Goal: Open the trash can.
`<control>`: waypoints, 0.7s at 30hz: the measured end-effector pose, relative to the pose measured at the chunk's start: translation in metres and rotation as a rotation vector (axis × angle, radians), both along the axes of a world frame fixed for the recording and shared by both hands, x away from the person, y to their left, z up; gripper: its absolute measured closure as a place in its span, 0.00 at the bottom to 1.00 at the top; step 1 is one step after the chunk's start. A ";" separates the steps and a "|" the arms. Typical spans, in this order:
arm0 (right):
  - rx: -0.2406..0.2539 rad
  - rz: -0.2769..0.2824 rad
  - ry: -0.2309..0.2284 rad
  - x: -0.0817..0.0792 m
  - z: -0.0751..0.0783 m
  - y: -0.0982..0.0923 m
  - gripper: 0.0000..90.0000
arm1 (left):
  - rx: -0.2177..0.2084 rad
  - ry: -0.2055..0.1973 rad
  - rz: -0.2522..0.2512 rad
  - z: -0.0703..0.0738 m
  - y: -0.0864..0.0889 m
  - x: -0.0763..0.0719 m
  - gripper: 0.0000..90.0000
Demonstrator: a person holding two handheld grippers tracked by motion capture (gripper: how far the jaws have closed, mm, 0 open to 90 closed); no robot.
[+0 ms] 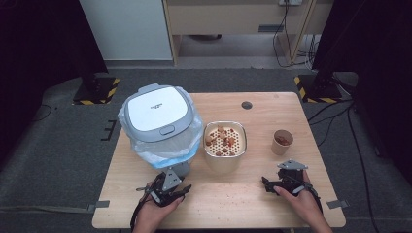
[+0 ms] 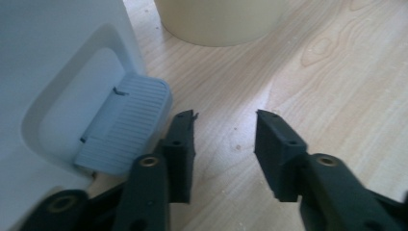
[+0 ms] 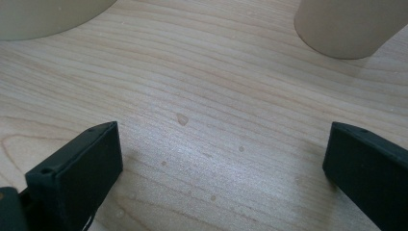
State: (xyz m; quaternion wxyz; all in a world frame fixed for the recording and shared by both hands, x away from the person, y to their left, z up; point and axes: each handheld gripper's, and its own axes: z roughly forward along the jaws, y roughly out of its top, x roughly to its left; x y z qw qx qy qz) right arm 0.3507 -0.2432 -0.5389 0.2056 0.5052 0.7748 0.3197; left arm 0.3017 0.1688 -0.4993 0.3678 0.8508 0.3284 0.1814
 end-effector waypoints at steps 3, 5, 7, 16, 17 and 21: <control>0.000 0.000 0.000 0.000 0.000 0.000 0.01 | 0.011 -0.016 0.014 0.000 0.000 0.002 0.74; 0.000 0.000 0.000 0.000 0.000 0.000 0.01 | 0.008 -0.031 0.019 0.002 0.002 0.002 0.80; 0.000 0.000 0.000 0.000 0.000 0.000 0.01 | 0.001 -0.045 0.033 0.003 0.004 0.003 0.84; 0.000 0.001 0.000 0.000 0.000 0.000 0.01 | 0.002 -0.057 0.083 -0.001 0.001 0.012 0.96; 0.000 0.001 0.000 0.000 0.000 0.000 0.01 | 0.013 -0.063 0.086 -0.002 -0.001 0.014 0.96; 0.000 0.002 0.000 0.000 0.000 0.000 0.01 | -0.007 -0.081 0.120 -0.002 -0.005 0.016 0.98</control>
